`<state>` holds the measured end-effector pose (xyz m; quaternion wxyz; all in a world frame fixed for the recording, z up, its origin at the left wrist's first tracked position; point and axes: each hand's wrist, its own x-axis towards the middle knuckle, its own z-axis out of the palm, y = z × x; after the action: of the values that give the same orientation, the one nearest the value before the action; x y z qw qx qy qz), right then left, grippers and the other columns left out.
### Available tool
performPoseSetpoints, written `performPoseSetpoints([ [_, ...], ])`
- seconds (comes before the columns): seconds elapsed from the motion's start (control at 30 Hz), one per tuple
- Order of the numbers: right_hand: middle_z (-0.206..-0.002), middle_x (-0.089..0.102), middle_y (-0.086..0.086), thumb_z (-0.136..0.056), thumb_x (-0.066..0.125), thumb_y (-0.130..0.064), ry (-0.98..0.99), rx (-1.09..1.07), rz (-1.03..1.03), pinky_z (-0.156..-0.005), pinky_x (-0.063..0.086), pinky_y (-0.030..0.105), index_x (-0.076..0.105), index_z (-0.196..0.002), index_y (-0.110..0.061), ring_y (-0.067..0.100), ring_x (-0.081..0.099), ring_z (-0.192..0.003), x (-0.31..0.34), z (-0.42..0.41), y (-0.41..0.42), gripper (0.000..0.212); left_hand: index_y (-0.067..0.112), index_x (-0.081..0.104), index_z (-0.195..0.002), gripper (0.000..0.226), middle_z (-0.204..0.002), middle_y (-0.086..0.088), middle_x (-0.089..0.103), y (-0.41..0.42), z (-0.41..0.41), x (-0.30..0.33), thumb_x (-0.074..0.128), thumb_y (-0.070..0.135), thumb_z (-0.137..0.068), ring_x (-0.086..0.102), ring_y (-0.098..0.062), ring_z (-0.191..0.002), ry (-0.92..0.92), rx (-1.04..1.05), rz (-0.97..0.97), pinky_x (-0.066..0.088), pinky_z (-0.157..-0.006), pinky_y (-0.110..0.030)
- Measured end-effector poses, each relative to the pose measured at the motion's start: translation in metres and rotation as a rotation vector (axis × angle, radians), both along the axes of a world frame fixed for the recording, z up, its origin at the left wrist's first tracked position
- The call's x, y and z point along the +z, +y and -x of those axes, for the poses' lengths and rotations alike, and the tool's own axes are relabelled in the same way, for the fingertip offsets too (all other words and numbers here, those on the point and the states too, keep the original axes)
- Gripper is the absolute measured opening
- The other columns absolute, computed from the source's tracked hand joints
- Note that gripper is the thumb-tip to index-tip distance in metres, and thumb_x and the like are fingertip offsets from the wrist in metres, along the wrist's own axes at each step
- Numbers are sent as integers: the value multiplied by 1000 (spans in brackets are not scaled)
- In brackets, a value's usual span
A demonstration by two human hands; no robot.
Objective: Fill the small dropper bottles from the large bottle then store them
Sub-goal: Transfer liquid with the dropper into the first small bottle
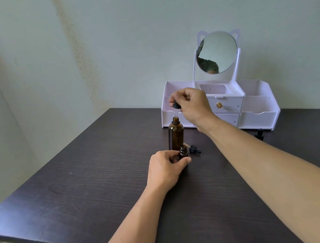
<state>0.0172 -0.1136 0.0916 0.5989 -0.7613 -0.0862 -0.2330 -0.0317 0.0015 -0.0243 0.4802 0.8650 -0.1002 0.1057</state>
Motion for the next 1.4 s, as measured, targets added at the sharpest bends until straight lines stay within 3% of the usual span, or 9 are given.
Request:
performPoseSetpoints([
  [0.1, -83, 68, 8, -95, 56, -10, -75, -19, -25, -57, 45, 7, 67, -90, -2, 14, 64, -71, 20, 4, -3, 15, 22, 73, -106, 36, -70, 10, 61, 0, 0, -1, 74, 46, -79, 54, -4, -62, 3, 1, 10, 40, -58, -14],
  [0.23, -81, 70, 10, -91, 63, -13, -151, -12, -74, -60, 49, 13, 66, -85, -6, 15, 66, -69, 35, 9, -6, 10, 24, 75, -100, 32, -67, 11, 60, 0, 1, -1, 74, 47, -79, 52, -3, -59, 2, -1, 7, 39, -56, -14],
  [0.4, -76, 71, 9, -86, 70, -16, -199, -54, -39, -66, 55, 22, 69, -85, -6, 14, 69, -66, 33, 20, -10, 10, 25, 75, -93, 26, -67, 8, 61, 1, 1, -1, 74, 47, -79, 52, -4, -60, 4, -16, 12, 49, -61, -26],
  [0.67, -72, 70, 2, -85, 72, -14, -258, -85, -58, -72, 58, 26, 70, -87, -8, 13, 69, -66, 33, 35, -18, 7, 23, 75, -102, 33, -67, 9, 60, 0, -2, -3, 74, 46, -79, 52, -3, -60, 0, -16, 24, 42, -57, -16],
  [0.8, -74, 71, 6, -85, 71, -14, -222, -52, -88, -72, 59, 28, 70, -85, -6, 13, 70, -66, 34, 40, -21, 8, 23, 76, -101, 34, -63, 12, 57, 0, -3, -4, 75, 47, -78, 49, -2, -55, -2, -6, 29, 37, -53, -13],
  [0.9, -76, 72, 9, -85, 72, -17, -170, -44, -43, -65, 55, 20, 70, -86, -4, 13, 70, -64, 27, 43, -21, 13, 23, 76, -98, 31, -64, 11, 58, 0, -3, -5, 75, 47, -78, 49, -2, -56, -1, -5, 30, 39, -54, -15],
  [1.1, -78, 73, 14, -84, 72, -15, -85, -24, -21, -76, 60, 37, 70, -83, -4, 14, 70, -63, 7, 44, -19, 11, 23, 75, -102, 35, -64, 11, 58, 0, -3, -4, 75, 48, -78, 49, -1, -56, -15, 12, 20, 38, -54, -12],
  [1.3, -77, 73, 12, -84, 73, -16, -58, -27, -4, -79, 60, 42, 71, -79, -10, 18, 70, -66, -3, 45, -19, 8, 23, 76, -101, 32, -66, 8, 60, 0, -3, -4, 75, 46, -79, 50, -3, -58, -12, 0, 20, 45, -58, -19],
  [1.4, -79, 73, 12, -86, 70, -15, -39, -36, 2, -79, 60, 41, 70, -80, -9, 17, 70, -66, -7, 44, -19, 9, 22, 74, -108, 39, -69, 8, 61, 0, -3, -3, 74, 46, -79, 52, -3, -59, -13, 2, 15, 43, -57, -16],
])
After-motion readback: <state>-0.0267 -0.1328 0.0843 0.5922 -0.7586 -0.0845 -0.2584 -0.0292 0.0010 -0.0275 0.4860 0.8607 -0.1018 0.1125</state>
